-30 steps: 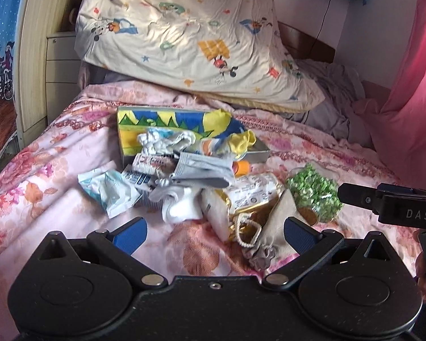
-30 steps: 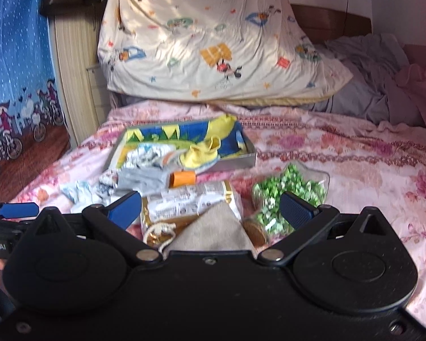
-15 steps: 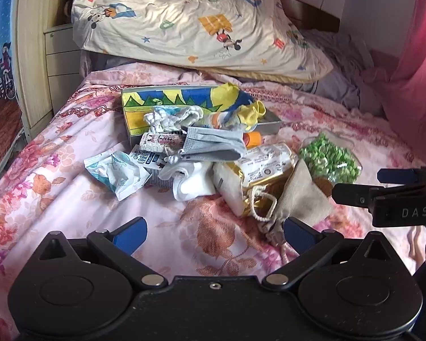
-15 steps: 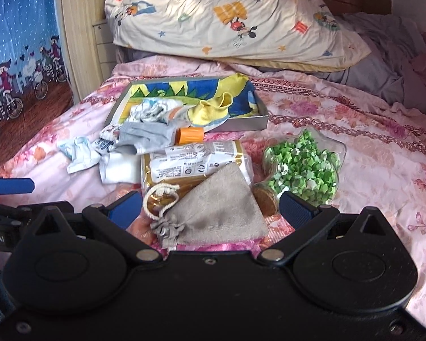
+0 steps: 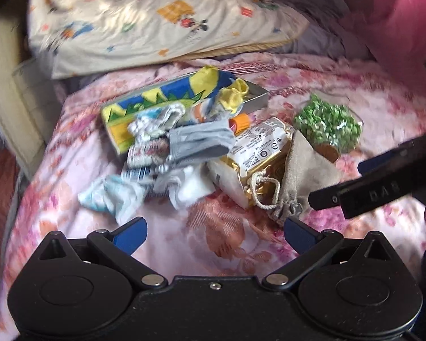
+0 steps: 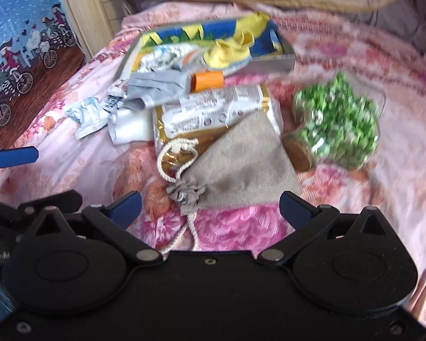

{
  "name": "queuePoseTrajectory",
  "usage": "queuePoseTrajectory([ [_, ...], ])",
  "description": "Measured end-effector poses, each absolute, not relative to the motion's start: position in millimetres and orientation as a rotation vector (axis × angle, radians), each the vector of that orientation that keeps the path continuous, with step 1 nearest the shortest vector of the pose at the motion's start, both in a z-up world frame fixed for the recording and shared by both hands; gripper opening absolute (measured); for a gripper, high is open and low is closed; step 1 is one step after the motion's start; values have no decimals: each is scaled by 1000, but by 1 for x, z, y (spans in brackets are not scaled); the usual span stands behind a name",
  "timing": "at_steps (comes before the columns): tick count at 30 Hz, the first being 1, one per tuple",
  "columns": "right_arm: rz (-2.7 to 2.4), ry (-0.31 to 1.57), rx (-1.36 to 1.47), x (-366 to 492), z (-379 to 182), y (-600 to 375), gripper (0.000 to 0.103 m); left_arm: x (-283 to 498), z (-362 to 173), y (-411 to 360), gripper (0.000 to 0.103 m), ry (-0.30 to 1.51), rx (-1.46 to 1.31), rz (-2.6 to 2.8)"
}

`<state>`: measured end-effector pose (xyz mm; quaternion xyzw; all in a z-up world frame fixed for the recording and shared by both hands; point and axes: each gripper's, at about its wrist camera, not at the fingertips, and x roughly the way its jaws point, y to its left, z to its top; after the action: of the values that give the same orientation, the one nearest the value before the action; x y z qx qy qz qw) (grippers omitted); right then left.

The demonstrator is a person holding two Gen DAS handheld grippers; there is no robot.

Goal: Organize soft objects
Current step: 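Move both tools back over the pile toward the burlap pouch and grey mask, then grasp the beige burlap pouch with the right tool while the left tool grasps the grey mask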

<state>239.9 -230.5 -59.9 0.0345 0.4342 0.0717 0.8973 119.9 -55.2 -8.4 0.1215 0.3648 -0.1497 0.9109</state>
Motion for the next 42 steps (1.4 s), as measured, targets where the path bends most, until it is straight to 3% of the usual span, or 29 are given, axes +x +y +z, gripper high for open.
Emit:
queuePoseTrajectory([
  [14, 117, 898, 185, 282, -90, -251, 102, 158, -23, -77, 101, 519, 578, -416],
  [19, 136, 915, 203, 291, -101, -247, 102, 168, -35, -81, 91, 507, 642, -447],
  [27, 126, 909, 226, 302, -109, -243, 76, 179, -43, -84, 77, 477, 633, -455],
  [30, 100, 907, 244, 308, -112, -246, 75, 183, -47, -88, 69, 464, 648, -468],
  [34, 89, 907, 292, 315, -117, -254, 72, 193, -50, -88, 44, 495, 608, -465],
  [37, 81, 911, 306, 318, -121, -258, 66, 197, -54, -83, 32, 509, 571, -459],
  [42, 77, 916, 308, 320, -125, -258, 57, 203, -55, -78, 20, 517, 513, -450],
])
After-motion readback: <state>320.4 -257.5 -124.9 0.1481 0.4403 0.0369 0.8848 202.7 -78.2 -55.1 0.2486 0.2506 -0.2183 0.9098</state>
